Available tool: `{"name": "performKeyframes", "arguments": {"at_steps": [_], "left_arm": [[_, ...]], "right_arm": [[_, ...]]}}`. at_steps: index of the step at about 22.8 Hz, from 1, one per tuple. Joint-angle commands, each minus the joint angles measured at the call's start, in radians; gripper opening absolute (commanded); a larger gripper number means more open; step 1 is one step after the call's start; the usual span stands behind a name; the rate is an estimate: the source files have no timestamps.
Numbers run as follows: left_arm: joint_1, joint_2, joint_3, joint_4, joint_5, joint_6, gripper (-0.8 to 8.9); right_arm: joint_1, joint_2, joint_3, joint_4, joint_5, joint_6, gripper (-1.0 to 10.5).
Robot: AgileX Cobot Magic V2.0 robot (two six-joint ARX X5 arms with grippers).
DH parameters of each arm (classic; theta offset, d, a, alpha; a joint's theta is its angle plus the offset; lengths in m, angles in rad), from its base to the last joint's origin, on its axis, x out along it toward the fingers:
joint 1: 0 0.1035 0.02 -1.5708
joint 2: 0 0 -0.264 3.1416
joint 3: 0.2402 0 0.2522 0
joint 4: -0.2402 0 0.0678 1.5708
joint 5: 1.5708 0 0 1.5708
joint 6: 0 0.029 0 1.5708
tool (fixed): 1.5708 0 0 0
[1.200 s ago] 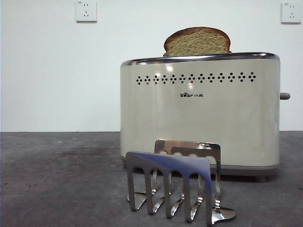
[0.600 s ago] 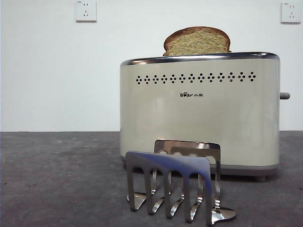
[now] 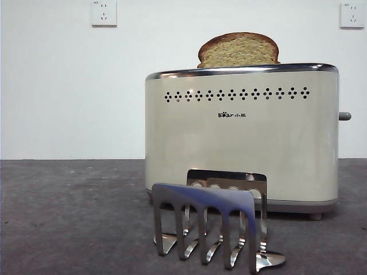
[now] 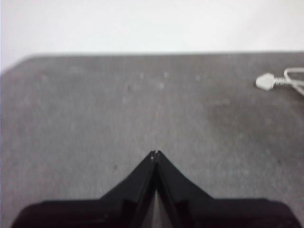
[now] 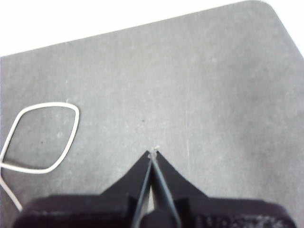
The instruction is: Pick up a slice of bread from the rack,put the bread on the toaster,press the button
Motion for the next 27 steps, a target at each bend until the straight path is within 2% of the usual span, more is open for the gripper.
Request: {"name": "performKeyframes", "arguments": {"at_steps": [1,15,16,18,20,22,26,27], "left_arm": [[0.002,-0.003,-0.011,0.005,-0.003,-0.016,-0.04],[0.002,-0.001,-0.011,0.013,0.016,-0.021,-0.04],[0.003,0.001,-0.011,0.013,0.016,-0.021,-0.04],[0.002,0.003,-0.011,0.013,0.016,-0.021,-0.04],[0.002,0.005,-0.011,0.013,0.016,-0.021,-0.04],[0.002,0.009,-0.011,0.013,0.016,-0.021,-0.04],[0.002,0.016,-0.011,0.013,0.016,-0.021,-0.04],[0.002,0.016,-0.011,0.013,0.016,-0.021,-0.04]], "right_arm": [[0.000,0.010,-0.001,0.006,0.003,-0.008,0.0],[0.002,0.013,-0.002,0.010,-0.011,-0.008,0.0],[-0.002,0.017,-0.003,0.015,0.001,-0.008,0.0],[0.001,0.007,-0.004,0.017,0.108,-0.008,0.0],[0.029,-0.034,-0.028,0.028,0.181,-0.008,0.0],[0.057,-0.139,-0.143,0.100,0.219,-0.008,0.0],[0.113,-0.440,-0.605,0.519,0.227,-0.008,0.0],[0.124,-0.488,-0.679,0.575,0.227,-0.008,0.0]]}}
